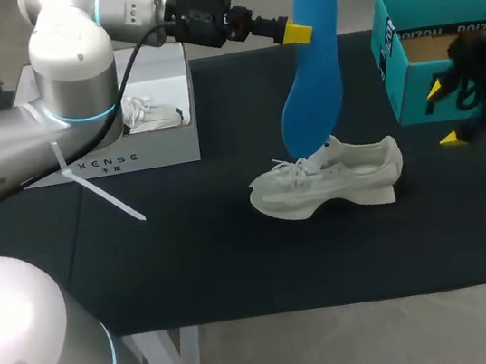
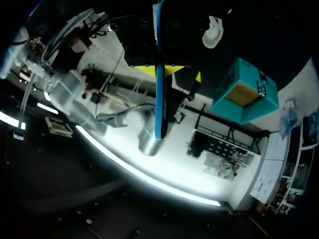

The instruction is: Take the shoe out of the shoebox, open the shoe tongue, remove and reinsert the insole, then place the shoe into the shoebox

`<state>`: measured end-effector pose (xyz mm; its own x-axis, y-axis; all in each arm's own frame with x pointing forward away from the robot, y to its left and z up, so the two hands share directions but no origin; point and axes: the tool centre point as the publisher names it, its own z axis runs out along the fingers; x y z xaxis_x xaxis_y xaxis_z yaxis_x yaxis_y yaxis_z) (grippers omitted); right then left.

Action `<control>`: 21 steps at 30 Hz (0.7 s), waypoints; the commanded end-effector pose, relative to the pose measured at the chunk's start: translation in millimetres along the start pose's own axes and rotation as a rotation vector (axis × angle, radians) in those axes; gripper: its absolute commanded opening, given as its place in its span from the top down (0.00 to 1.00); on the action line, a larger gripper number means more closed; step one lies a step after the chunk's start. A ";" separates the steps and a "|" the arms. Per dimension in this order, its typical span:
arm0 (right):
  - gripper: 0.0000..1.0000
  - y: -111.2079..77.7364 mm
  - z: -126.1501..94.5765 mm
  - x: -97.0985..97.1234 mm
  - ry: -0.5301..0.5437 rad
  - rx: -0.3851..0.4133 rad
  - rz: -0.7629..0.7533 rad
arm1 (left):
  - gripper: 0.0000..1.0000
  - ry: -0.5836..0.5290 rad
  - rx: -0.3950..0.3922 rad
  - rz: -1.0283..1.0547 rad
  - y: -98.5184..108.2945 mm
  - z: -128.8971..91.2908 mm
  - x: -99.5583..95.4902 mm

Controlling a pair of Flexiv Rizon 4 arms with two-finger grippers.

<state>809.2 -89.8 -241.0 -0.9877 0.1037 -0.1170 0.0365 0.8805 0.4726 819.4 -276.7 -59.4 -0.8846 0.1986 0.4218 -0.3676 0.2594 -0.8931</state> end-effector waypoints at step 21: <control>0.00 6.6 5.4 -5.7 0.090 0.199 0.035 | 1.00 -0.001 0.002 0.000 0.4 0.4 0.4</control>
<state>815.3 -85.3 -244.1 -0.9945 0.1024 -0.0235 0.0903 0.9477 0.3062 819.4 -276.7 -59.4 -0.8846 0.1986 0.4219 -0.3676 0.2594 -0.8930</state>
